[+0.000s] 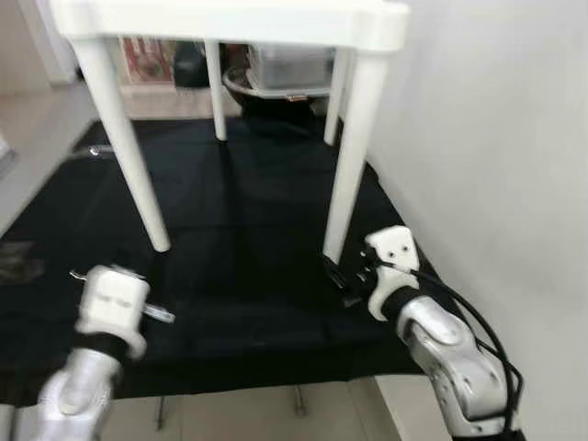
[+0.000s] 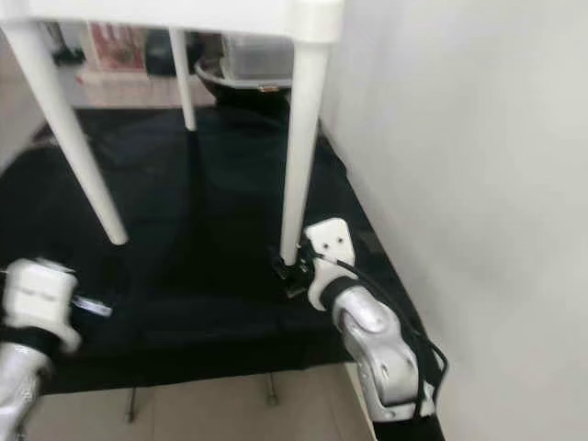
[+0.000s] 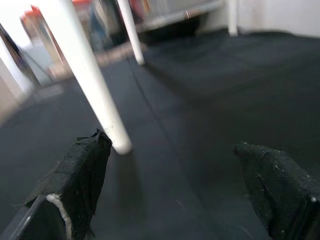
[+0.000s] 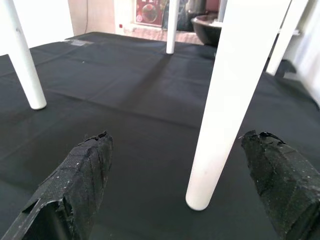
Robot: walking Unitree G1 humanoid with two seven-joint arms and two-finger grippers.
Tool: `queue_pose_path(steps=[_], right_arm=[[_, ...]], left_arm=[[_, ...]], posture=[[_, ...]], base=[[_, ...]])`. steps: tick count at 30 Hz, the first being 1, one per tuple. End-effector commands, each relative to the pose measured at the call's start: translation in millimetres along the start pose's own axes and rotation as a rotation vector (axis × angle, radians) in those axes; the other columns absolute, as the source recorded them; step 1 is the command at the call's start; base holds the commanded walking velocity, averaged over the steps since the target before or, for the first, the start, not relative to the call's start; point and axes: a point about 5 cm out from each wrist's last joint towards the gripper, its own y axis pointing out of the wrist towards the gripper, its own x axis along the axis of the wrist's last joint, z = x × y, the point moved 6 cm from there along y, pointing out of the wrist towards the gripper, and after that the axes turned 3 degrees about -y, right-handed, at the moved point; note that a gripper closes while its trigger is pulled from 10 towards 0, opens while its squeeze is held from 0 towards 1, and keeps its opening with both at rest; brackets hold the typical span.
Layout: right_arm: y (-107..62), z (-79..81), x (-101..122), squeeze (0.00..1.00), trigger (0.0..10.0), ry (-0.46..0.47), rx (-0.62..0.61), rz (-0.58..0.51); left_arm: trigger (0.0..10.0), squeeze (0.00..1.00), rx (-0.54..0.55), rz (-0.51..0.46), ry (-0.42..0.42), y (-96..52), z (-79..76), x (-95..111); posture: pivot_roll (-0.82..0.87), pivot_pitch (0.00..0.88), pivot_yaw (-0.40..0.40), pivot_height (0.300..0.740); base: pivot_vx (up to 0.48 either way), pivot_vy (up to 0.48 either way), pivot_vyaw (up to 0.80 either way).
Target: Building children table
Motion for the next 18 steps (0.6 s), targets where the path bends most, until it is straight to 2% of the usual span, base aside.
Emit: queue_pose_path(steps=[1,7,16,18], right_arm=[[2.5,-0.4,2,0.00,10.0,-0.007,-0.006,-0.004],[3.9,-6.4,5,0.00,10.0,0.001,-0.039,-0.006],[7.7,-12.6,10,0.00,10.0,0.009,-0.066,-0.010],[8.3,-18.1,11,0.00,10.0,0.018,-0.086,-0.009]], left_arm=[[10.0,0.00,0.006,0.001,-0.015,-0.1,-1.8,2],[10.0,0.00,0.039,0.053,-0.052,-7.7,-6.1,-1],[10.0,0.00,0.051,0.062,-0.078,-6.1,-10.4,0],[10.0,0.00,0.047,0.062,-0.085,-4.8,-14.1,1]], posture=[[0.10,0.000,-0.067,0.740],[0.10,0.000,-0.063,0.740],[0.08,0.000,-0.053,0.740],[0.09,0.000,-0.057,0.740]], base=[[0.000,0.000,0.00],[0.000,0.000,0.00],[-0.274,0.000,0.00],[-0.291,0.000,0.00]])
